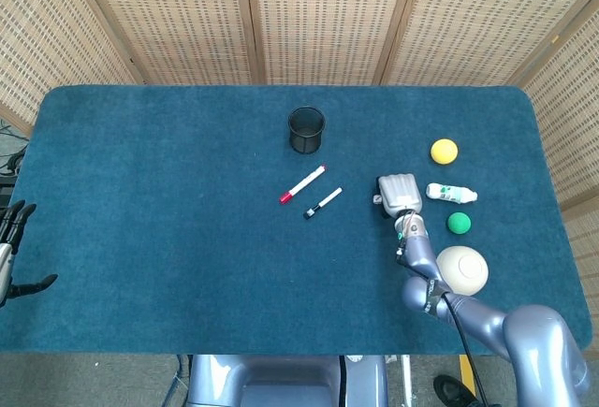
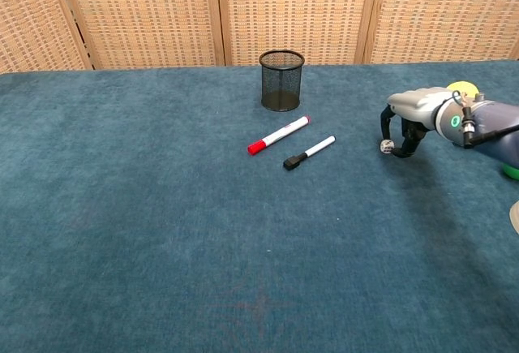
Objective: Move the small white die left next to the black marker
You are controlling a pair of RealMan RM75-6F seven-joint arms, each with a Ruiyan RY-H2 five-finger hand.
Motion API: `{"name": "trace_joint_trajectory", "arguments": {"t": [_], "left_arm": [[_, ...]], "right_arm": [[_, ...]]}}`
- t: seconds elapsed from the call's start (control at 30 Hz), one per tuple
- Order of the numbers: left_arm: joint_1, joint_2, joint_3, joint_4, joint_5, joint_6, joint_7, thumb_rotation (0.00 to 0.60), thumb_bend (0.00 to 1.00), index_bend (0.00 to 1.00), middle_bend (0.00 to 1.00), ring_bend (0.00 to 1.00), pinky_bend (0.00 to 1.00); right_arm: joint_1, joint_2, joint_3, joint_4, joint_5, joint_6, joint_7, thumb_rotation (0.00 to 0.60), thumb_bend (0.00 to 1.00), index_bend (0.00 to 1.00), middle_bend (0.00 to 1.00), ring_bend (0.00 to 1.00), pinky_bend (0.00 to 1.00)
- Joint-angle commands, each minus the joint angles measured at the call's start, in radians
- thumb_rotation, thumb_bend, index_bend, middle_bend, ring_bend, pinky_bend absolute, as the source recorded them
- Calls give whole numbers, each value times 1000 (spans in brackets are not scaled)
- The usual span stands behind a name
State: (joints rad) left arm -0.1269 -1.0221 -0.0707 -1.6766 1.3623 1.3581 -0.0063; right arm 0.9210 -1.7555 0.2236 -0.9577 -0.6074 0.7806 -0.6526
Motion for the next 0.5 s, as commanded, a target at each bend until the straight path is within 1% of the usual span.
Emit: {"name": "trace_joint_trajectory", "arguments": {"t": [0.03, 0.1, 0.33, 0.5], "left_arm": [[0, 0, 0, 0, 0, 0, -1, 600, 0, 0, 0, 0, 0], [-1, 0, 0, 0, -2, 0, -1, 600, 0, 0, 0, 0, 0], [0, 3, 1, -2, 3, 3, -6, 600, 0, 0, 0, 0, 0], [0, 6, 1, -2, 1, 3, -13, 600, 0, 0, 0, 0, 0]], "right_arm": [[2, -10, 1, 11, -4, -1, 2, 600, 440, 432, 933, 1000, 1000], [2, -15, 3, 18, -8, -2, 5, 600, 440, 483, 933, 1000, 1000], [1, -31, 5, 44, -19, 1, 8, 600, 440, 572, 936, 1000, 1000], [-3, -24, 10, 27, -39, 20, 12, 600, 440, 626, 938, 1000, 1000]]}}
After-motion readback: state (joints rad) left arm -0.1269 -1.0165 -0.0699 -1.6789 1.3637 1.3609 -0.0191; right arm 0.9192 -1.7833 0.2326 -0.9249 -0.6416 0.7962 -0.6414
